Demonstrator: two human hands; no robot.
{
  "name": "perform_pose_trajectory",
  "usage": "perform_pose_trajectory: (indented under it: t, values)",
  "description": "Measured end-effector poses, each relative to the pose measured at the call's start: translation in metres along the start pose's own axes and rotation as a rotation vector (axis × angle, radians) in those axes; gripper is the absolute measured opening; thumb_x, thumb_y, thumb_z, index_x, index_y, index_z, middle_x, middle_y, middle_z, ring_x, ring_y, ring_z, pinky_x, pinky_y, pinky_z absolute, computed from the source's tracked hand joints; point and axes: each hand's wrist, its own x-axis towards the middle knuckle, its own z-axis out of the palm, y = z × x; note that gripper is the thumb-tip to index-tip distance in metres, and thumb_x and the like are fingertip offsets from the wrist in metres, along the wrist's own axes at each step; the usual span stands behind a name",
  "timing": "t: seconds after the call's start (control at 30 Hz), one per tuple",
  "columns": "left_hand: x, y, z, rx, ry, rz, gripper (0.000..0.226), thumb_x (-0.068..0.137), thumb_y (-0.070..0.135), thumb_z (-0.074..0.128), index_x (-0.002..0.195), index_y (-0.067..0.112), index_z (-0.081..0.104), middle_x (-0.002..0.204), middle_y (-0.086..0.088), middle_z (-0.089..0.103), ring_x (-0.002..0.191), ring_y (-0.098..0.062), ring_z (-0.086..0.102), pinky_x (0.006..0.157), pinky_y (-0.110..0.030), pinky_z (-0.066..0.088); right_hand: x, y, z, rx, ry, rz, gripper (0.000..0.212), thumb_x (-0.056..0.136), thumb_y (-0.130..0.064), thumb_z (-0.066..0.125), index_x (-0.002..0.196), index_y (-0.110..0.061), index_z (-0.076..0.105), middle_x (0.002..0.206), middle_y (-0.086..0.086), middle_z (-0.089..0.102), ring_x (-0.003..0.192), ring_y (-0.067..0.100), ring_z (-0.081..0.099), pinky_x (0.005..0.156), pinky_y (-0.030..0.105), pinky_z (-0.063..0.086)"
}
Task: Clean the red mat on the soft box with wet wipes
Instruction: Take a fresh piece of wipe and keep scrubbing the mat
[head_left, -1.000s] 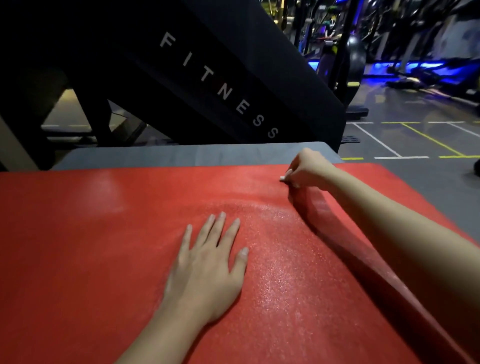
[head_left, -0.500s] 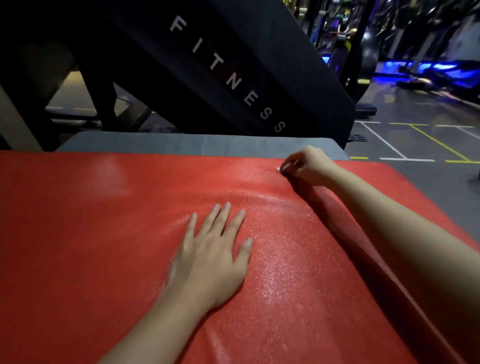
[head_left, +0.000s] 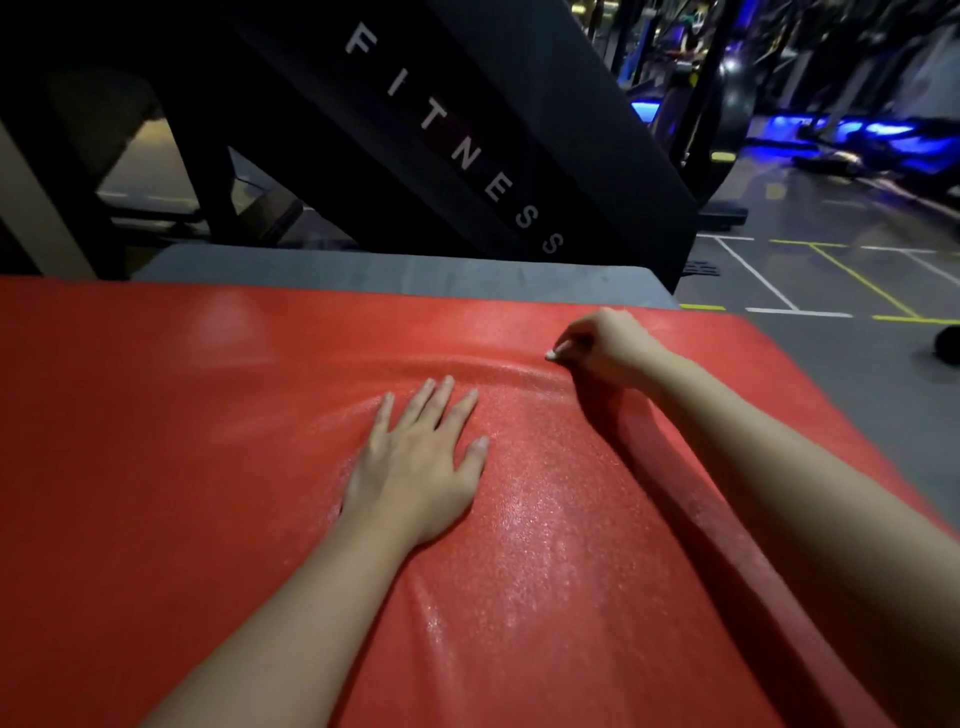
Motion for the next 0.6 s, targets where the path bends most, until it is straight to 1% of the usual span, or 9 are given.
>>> perform_pose_trajectory:
  t: [0.07,0.13,0.17,0.23,0.3,0.33,0.4,0.5,0.6]
  values:
    - [0.001,0.000,0.002,0.000,0.007,-0.002,0.066,0.100,0.062,0.011,0.162,0.039,0.008,0.171,0.011,-0.001,0.156,-0.005,-0.008,0.127,-0.045,-0.006,-0.042,-0.001,-0.009,-0.045,-0.100,-0.096,0.010,0.087,-0.027,0.072,0.093,-0.023,0.078,0.089,-0.006,0.075,0.081,0.009,0.064,0.070,0.022,0.040]
    - [0.001,-0.001,0.003,0.003,0.013,0.002,0.064,0.102,0.060,0.014,0.162,0.038,0.009,0.171,0.010,0.000,0.156,-0.006,-0.007,0.127,-0.045,-0.006,-0.071,0.000,-0.015,-0.037,-0.152,-0.156,0.008,0.086,-0.027,0.073,0.091,-0.025,0.078,0.086,-0.009,0.073,0.076,0.007,0.062,0.068,0.021,0.041]
    - [0.001,-0.001,0.003,0.006,0.014,0.004,0.066,0.101,0.061,0.012,0.162,0.038,0.009,0.171,0.010,0.001,0.156,-0.006,-0.007,0.127,-0.045,-0.006,-0.075,0.000,-0.013,-0.033,-0.122,-0.168,0.007,0.085,-0.027,0.074,0.090,-0.023,0.078,0.085,-0.009,0.071,0.075,0.007,0.060,0.066,0.019,0.039]
    - [0.000,-0.001,0.002,0.006,0.010,0.006,0.070,0.097,0.063,0.007,0.162,0.038,0.009,0.171,0.010,0.002,0.156,-0.006,-0.006,0.127,-0.045,-0.005,-0.068,-0.003,-0.003,-0.015,0.007,-0.134,0.010,0.083,-0.028,0.077,0.088,-0.020,0.078,0.085,-0.004,0.069,0.075,0.010,0.058,0.066,0.022,0.036]
    - [0.001,-0.001,0.001,0.007,0.004,0.000,0.069,0.098,0.062,0.008,0.163,0.037,0.009,0.171,0.010,0.002,0.156,-0.007,-0.005,0.127,-0.046,-0.004,-0.053,-0.005,0.013,0.046,0.153,-0.068,0.009,0.082,-0.023,0.077,0.086,-0.014,0.078,0.085,0.002,0.066,0.079,0.019,0.061,0.068,0.025,0.037]
    - [0.001,-0.001,0.001,0.008,0.001,-0.004,0.067,0.101,0.061,0.011,0.163,0.037,0.009,0.171,0.010,0.003,0.156,-0.007,-0.005,0.127,-0.046,-0.004,-0.046,-0.006,0.020,0.078,0.195,-0.029,0.008,0.082,-0.019,0.078,0.086,-0.013,0.078,0.083,0.002,0.064,0.081,0.023,0.062,0.067,0.024,0.036]
    - [0.002,-0.001,0.001,0.011,0.002,-0.001,0.065,0.103,0.060,0.016,0.163,0.036,0.009,0.171,0.010,0.003,0.156,-0.007,-0.004,0.127,-0.046,-0.005,-0.045,-0.009,0.024,0.114,0.221,0.042,0.006,0.082,-0.017,0.077,0.087,-0.013,0.078,0.082,0.000,0.061,0.083,0.024,0.062,0.064,0.020,0.031]
    - [0.001,-0.002,0.002,0.009,-0.003,0.002,0.065,0.103,0.060,0.016,0.163,0.036,0.009,0.171,0.009,0.003,0.156,-0.007,-0.005,0.127,-0.046,-0.005,-0.073,-0.015,0.015,0.055,0.126,0.003,0.008,0.088,-0.019,0.071,0.092,-0.015,0.078,0.090,0.004,0.066,0.086,0.021,0.060,0.068,0.023,0.033]
    - [0.001,-0.001,0.000,0.008,-0.010,0.007,0.065,0.103,0.060,0.016,0.163,0.036,0.010,0.171,0.009,0.003,0.157,-0.008,-0.004,0.127,-0.047,-0.004,-0.131,-0.021,0.000,0.048,0.004,-0.106,0.008,0.087,-0.021,0.071,0.090,-0.019,0.078,0.090,0.000,0.067,0.078,0.012,0.056,0.071,0.024,0.038]
